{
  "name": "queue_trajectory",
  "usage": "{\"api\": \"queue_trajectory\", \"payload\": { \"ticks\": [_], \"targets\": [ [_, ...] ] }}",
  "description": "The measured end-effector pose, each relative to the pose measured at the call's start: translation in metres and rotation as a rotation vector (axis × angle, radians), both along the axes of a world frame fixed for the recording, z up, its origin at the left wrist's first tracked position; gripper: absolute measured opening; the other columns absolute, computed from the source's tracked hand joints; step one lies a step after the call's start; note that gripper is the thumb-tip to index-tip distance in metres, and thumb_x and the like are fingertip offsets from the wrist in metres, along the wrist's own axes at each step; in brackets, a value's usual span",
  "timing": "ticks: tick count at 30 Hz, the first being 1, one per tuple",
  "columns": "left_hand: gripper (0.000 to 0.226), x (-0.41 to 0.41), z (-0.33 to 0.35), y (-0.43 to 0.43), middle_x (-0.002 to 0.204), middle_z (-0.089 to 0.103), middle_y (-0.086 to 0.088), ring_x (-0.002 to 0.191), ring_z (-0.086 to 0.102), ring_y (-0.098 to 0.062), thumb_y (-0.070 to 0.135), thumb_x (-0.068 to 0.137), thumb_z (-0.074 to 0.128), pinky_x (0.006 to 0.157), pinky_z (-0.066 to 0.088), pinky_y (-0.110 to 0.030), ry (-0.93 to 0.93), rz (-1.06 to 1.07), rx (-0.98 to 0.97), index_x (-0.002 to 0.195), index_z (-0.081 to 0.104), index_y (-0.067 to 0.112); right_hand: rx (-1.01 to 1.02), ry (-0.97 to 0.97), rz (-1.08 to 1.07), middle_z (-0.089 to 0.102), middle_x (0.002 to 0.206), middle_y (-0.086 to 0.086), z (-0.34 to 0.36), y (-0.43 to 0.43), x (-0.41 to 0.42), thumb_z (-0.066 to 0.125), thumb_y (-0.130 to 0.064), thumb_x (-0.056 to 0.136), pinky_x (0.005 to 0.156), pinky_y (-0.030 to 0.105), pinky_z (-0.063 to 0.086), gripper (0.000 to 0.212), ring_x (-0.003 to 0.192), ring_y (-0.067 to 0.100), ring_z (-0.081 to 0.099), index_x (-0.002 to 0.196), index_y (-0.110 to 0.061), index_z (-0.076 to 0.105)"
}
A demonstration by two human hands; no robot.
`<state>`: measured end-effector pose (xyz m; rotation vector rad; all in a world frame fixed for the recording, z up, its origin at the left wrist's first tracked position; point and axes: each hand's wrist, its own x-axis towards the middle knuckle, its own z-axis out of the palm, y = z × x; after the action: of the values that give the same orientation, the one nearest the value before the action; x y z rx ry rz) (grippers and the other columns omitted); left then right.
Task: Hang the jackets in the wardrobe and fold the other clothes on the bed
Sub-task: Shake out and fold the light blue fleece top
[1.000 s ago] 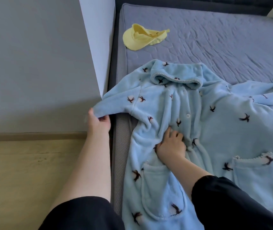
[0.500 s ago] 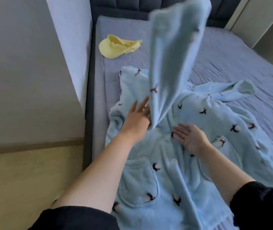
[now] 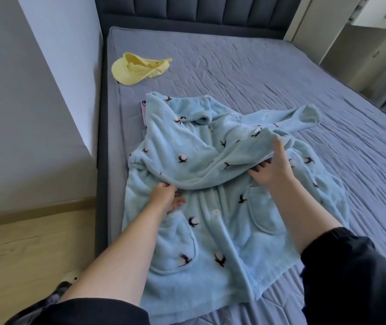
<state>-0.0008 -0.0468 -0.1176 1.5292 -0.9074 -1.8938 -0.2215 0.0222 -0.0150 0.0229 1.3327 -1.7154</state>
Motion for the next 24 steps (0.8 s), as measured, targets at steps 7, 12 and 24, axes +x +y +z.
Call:
{"api": "queue_trajectory", "payload": {
  "ticks": [7, 12, 24],
  "targets": [
    [0.019, 0.003, 0.004, 0.002, 0.1, 0.061, -0.015, 0.084, 0.062, -0.024, 0.013, 0.096, 0.043, 0.08, 0.048, -0.033, 0.266, 0.025, 0.195, 0.106, 0.055, 0.003, 0.105, 0.139, -0.335, 0.051, 0.067, 0.013, -0.012, 0.019, -0.01, 0.026, 0.014, 0.082, 0.047, 0.027, 0.046, 0.031, 0.05, 0.019, 0.05, 0.083, -0.007, 0.049],
    [0.026, -0.01, 0.005, 0.009, 0.094, 0.062, -0.016, 0.077, 0.064, -0.025, 0.008, 0.095, 0.043, 0.073, 0.052, -0.033, 0.267, 0.102, 0.071, 0.119, 0.052, 0.005, 0.278, 0.948, -0.197, 0.047, 0.123, 0.003, -0.021, 0.045, -0.019, 0.045, 0.003, 0.081, 0.073, 0.011, 0.047, 0.052, 0.099, 0.015, 0.054, 0.128, -0.02, 0.043],
    [0.053, -0.021, 0.002, 0.023, 0.119, 0.054, -0.002, 0.081, 0.071, -0.024, 0.041, 0.1, 0.042, 0.067, 0.056, -0.031, 0.04, -0.336, -0.171, 0.147, 0.02, 0.042, 0.29, 1.22, 0.163, 0.028, 0.051, -0.012, -0.011, 0.059, -0.012, 0.042, -0.007, 0.059, 0.046, 0.018, 0.021, 0.018, 0.049, 0.005, 0.026, 0.052, -0.021, 0.033]
  ]
}}
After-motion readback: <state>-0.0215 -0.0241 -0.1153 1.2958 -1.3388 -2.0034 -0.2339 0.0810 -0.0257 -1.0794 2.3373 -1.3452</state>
